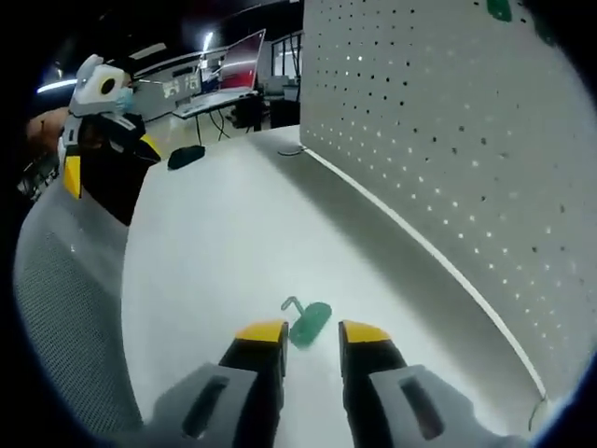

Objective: Insert the hook assembly into the mounting plate slot until the hook locks in place.

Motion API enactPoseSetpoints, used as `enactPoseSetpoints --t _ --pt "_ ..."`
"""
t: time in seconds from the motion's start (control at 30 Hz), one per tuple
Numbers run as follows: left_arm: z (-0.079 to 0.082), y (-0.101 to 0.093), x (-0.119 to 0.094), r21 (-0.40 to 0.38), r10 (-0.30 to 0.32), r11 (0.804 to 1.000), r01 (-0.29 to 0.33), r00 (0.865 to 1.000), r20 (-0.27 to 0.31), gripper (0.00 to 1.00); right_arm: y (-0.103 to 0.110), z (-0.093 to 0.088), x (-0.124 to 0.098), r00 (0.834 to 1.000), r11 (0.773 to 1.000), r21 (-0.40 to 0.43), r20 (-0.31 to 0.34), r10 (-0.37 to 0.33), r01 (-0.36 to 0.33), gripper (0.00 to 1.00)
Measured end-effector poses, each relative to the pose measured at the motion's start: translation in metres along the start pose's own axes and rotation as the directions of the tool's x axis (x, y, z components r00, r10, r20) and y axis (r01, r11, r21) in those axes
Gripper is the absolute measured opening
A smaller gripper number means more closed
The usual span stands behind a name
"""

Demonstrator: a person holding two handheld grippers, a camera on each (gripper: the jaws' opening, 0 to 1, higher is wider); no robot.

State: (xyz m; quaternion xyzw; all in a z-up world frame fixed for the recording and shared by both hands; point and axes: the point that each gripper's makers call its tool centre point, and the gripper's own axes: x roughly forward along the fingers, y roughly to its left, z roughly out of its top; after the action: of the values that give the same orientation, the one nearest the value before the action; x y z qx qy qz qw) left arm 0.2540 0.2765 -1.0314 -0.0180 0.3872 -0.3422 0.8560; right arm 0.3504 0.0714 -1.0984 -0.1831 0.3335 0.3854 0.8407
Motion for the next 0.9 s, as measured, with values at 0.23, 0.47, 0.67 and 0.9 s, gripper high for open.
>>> enactPoseSetpoints --t 0.23,0.47,0.67,0.9 --pt "-0.001 0.004 0.002 -0.016 0.004 1.000 -0.004 1.000 -0.002 0.92 0.002 0.000 0.021 0.998 0.995 -0.081 -0.040 0.050 -0.053 0.17" --pt "0.000 0.006 0.001 -0.026 0.008 1.000 -0.008 1.000 -0.005 0.91 0.014 0.012 0.036 0.992 0.980 -0.154 -0.039 0.123 -0.128 0.15" --pt "0.002 0.009 0.000 -0.031 0.014 0.999 -0.014 1.000 0.000 0.91 0.024 0.022 0.045 0.983 0.961 -0.209 -0.048 0.176 -0.182 0.10" --pt "0.003 0.006 0.001 -0.036 0.011 0.999 -0.011 1.000 0.007 0.90 0.024 0.017 0.045 0.970 0.961 -0.146 -0.094 0.222 -0.234 0.06"
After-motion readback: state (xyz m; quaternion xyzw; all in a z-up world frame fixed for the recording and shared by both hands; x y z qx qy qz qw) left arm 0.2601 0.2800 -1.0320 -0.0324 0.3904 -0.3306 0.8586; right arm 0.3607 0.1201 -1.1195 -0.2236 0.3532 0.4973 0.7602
